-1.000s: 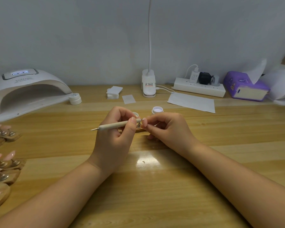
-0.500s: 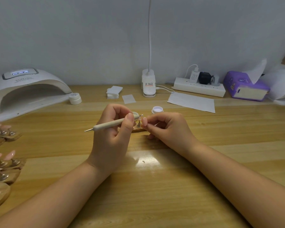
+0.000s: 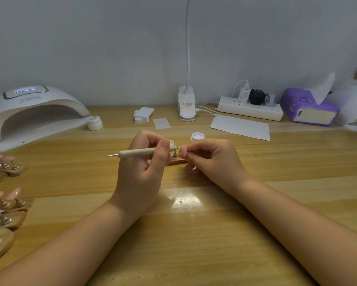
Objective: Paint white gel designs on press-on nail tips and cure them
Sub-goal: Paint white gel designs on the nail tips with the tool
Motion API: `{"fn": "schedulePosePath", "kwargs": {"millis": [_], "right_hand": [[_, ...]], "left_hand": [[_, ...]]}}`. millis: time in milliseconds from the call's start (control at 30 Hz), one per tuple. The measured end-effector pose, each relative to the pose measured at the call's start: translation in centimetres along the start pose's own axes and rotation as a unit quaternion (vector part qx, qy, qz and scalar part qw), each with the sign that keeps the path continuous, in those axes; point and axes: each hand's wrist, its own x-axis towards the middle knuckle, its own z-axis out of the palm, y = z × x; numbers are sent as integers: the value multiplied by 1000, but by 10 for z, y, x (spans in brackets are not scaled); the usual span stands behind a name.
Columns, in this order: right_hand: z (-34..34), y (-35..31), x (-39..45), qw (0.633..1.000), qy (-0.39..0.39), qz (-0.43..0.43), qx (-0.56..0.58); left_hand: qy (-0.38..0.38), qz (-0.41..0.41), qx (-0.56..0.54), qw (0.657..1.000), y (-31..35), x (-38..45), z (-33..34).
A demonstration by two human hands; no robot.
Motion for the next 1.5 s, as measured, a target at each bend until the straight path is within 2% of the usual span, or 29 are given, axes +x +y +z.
{"fn": "schedulePosePath", "kwargs": {"millis": [833, 1500], "right_hand": [[-1, 0, -1, 1000, -4, -12, -14], [0, -2, -1, 1000, 4, -8, -7]], "left_hand": [[-20, 2, 14, 1000, -1, 1, 1], [1, 22, -8, 1000, 2, 0, 0]]}}
